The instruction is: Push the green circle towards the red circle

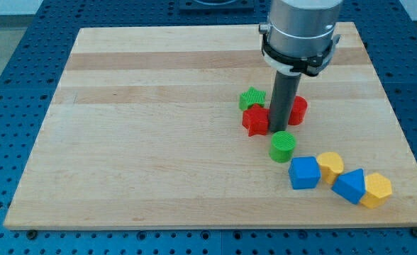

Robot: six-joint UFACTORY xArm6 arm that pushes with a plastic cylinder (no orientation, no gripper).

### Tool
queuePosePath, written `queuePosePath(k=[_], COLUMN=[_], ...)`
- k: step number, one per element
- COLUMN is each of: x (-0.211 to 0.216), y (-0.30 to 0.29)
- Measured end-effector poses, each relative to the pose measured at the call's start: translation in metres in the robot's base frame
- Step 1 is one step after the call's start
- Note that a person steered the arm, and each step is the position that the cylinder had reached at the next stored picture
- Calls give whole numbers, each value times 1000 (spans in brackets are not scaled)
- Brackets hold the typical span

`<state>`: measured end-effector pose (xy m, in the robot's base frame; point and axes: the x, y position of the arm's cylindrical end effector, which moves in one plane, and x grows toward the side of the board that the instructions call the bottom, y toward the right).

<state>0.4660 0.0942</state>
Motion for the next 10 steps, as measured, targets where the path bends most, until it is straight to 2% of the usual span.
queuePosePath(k=[2, 3, 6, 8, 10], x=[3, 24, 47, 57, 90], y=[50, 53, 1, -5, -23])
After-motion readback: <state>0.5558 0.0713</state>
